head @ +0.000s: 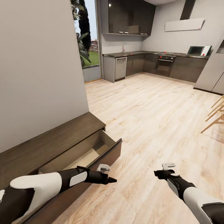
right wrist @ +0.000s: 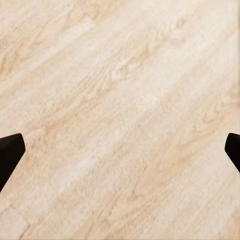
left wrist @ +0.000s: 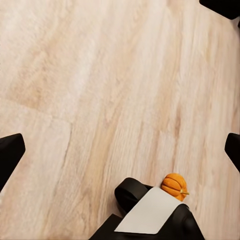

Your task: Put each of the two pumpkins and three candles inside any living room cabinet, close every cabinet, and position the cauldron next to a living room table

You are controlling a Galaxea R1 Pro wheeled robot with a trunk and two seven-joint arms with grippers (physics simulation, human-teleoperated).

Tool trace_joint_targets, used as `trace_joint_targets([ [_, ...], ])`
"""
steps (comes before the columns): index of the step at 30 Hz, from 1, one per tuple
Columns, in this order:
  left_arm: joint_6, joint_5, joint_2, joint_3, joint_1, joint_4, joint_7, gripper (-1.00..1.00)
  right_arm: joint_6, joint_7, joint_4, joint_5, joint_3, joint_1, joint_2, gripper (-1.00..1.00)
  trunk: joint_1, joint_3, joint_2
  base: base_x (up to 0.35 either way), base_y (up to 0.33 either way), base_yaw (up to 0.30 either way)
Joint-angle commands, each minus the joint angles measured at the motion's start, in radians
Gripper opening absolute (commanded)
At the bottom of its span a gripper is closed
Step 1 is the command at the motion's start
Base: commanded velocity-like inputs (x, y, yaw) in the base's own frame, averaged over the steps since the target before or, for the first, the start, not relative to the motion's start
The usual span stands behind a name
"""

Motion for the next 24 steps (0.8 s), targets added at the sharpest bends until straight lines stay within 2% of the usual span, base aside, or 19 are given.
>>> trace_joint_targets([
  [1, -0.001, 0.000, 0.001, 0.001, 0.000, 0.000, 0.000, 1.00, 0.000, 0.000, 0.000, 0.000, 0.000, 0.000, 0.000, 1.00, 0.000, 0.000, 0.000, 0.000, 0.000, 0.000],
  [8, -0.001, 0.000, 0.006, 0.003, 0.000, 0.002, 0.000, 1.00, -0.005, 0.000, 0.002, 0.000, 0.000, 0.000, 0.001, 1.00, 0.000, 0.001, 0.000, 0.000, 0.000, -0.043],
  [24, -0.026, -0.002, 0.015, 0.001, 0.000, 0.025, 0.010, 1.00, -0.009, -0.004, 0.009, -0.005, 0.000, 0.001, -0.002, 1.00, 0.000, 0.018, 0.000, 0.000, 0.000, -0.230],
])
